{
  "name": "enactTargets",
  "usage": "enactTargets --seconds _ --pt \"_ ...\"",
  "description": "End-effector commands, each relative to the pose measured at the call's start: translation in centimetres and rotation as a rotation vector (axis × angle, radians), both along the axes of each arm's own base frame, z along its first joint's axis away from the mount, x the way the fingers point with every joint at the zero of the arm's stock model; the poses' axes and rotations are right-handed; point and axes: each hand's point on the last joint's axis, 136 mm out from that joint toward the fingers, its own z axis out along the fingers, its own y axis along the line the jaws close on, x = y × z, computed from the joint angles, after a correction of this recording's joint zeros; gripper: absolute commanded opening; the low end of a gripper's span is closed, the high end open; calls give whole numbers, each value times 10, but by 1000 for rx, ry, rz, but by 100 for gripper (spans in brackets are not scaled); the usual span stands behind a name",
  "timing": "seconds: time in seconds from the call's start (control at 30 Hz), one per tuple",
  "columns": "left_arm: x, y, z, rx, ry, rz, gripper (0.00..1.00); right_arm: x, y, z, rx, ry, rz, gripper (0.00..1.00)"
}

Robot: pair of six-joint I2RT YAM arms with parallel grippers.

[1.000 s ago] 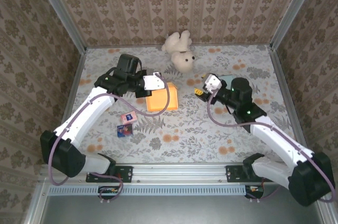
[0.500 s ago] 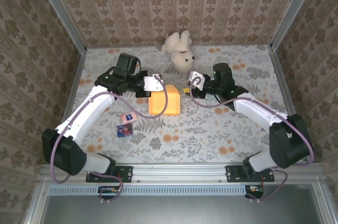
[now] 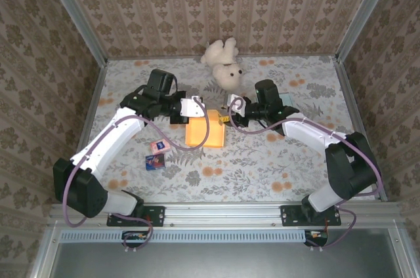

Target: Fold the paper box

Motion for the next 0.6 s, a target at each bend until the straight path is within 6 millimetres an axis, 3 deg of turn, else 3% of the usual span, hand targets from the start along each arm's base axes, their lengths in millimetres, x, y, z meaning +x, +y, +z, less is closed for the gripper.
enactTargets --seconds 0.0,0.33,0.57 --pt "-9 -8 -2 -6 -1 -57 0 -9 14 14 28 -11 87 42" --pt "-14 -11 0 -6 -16 -77 0 -16 19 11 4 -9 113 22" --pt "-18 -15 4 -22 -22 -92 0 -20 18 8 -3 2 121 1"
